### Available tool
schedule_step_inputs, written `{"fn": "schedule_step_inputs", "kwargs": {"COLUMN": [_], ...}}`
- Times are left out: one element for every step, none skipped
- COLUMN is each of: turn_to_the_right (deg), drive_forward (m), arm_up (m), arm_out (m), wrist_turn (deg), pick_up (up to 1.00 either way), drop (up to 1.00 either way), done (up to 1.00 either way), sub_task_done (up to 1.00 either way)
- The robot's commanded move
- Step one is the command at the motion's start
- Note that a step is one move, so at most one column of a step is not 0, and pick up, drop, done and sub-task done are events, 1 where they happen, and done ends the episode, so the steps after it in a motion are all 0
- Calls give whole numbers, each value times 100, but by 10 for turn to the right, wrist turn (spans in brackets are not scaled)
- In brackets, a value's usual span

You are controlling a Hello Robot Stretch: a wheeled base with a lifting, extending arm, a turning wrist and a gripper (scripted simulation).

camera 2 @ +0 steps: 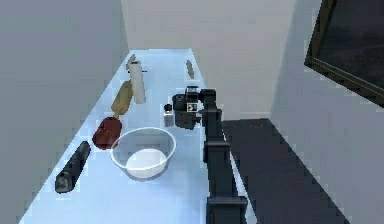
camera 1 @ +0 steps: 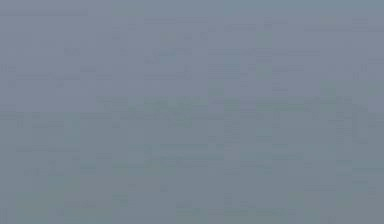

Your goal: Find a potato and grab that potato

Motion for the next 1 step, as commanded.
{"fn": "schedule_step_inputs", "kwargs": {"turn_to_the_right": [0], "drive_forward": [0], "arm_up": [10], "arm_out": [0], "wrist_turn": [0], "pick_up": [0], "drop": [0], "done": [0], "sub_task_done": [0]}}
